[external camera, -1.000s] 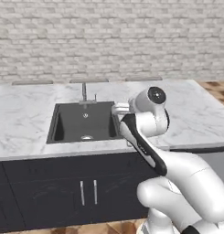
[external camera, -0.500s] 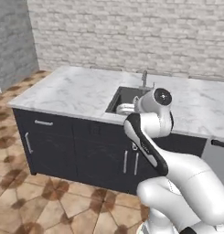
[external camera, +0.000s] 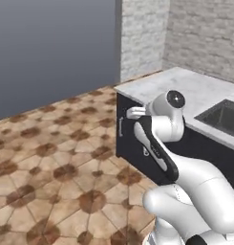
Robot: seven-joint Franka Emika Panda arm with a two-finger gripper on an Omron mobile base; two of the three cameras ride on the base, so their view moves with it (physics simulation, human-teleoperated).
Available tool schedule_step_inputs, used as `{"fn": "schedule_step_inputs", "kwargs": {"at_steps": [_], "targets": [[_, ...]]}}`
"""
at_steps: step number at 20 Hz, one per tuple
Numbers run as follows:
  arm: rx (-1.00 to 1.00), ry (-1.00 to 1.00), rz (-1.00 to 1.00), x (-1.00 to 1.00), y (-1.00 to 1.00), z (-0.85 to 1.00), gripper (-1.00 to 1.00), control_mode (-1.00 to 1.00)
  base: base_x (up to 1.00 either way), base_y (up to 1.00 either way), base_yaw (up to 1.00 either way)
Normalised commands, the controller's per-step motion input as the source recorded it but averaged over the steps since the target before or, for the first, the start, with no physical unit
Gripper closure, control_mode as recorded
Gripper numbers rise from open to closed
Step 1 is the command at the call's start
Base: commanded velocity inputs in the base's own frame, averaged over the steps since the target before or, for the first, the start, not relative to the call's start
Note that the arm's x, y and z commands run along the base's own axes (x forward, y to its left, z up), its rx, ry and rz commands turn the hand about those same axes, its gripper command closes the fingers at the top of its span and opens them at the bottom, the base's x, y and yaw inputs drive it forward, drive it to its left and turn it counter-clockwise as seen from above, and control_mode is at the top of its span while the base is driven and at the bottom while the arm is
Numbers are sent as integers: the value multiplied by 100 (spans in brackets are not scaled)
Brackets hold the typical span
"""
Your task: Pick up the tongs from the counter and place them near the plate next to the oven.
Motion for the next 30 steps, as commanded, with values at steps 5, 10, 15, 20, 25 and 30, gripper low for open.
{"fn": "schedule_step_inputs", "kwargs": {"at_steps": [5, 10, 15, 20, 25, 30], "targets": [[0, 0, 0, 0, 0, 0, 100, 100, 0, 2, 99], [0, 0, 0, 0, 0, 0, 100, 100, 0, 2, 99], [0, 0, 0, 0, 0, 0, 100, 100, 0, 2, 99], [0, 0, 0, 0, 0, 0, 100, 100, 0, 0, 98], [0, 0, 0, 0, 0, 0, 100, 100, 0, -39, 74], [0, 0, 0, 0, 0, 0, 100, 100, 1, -26, 76]]}}
